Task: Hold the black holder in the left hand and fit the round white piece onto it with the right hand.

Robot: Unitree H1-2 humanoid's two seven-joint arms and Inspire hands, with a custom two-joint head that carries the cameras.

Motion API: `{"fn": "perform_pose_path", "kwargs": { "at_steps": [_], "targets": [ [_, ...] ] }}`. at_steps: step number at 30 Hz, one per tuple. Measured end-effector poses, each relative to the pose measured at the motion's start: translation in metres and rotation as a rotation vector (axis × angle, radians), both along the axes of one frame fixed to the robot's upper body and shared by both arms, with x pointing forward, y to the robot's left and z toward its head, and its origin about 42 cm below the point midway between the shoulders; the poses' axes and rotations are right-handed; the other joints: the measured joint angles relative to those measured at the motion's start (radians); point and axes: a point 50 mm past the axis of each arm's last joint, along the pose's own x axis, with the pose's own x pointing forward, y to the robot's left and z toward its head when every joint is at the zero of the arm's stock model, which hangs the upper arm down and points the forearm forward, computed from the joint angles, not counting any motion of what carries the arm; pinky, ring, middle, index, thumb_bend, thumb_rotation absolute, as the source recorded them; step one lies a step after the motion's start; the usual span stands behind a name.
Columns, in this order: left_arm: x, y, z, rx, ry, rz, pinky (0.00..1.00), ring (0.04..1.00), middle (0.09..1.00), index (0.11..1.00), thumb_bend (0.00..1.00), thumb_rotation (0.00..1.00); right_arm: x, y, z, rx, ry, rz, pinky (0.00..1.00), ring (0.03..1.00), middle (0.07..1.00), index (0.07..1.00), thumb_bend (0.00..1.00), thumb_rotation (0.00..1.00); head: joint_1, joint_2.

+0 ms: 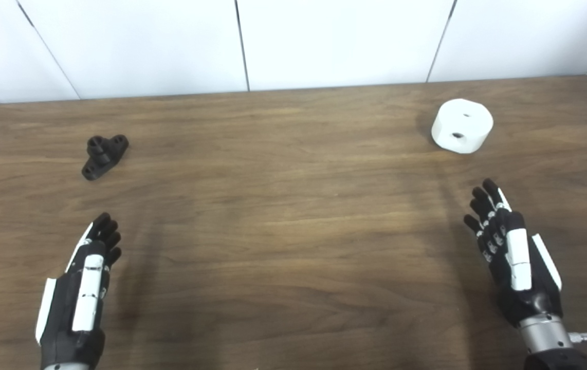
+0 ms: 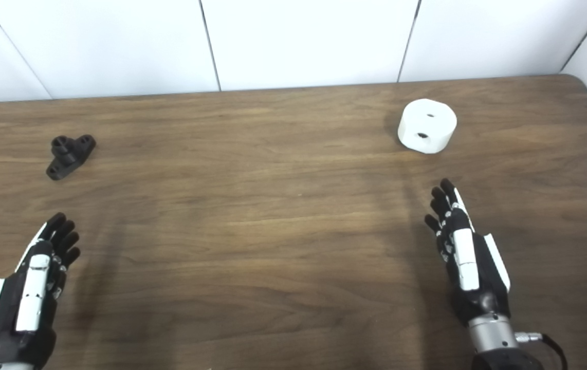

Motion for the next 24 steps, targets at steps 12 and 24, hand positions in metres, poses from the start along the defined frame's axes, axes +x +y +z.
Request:
{"fn": "perform_pose_path", "kwargs": {
  "at_steps": [12,24],
  "targets": [
    [-0.0006,-0.0005,-0.0004,0.003,0.002,0.001,0.94,0.937,0.935,0.933,0.43,0.81,-0.0012,-0.0014,0.0004,0.014,-0.021,0.008,0.93,0.971,0.969,0.980,0.64,1.00,-0.002,-0.005],
    [-0.0008,-0.0008,-0.0006,0.003,0.003,0.000,0.95,0.940,0.937,0.932,0.43,0.81,-0.0013,-0.0014,0.0002,0.014,-0.020,0.008,0.94,0.974,0.971,0.985,0.65,1.00,0.005,-0.014]
  ]
}}
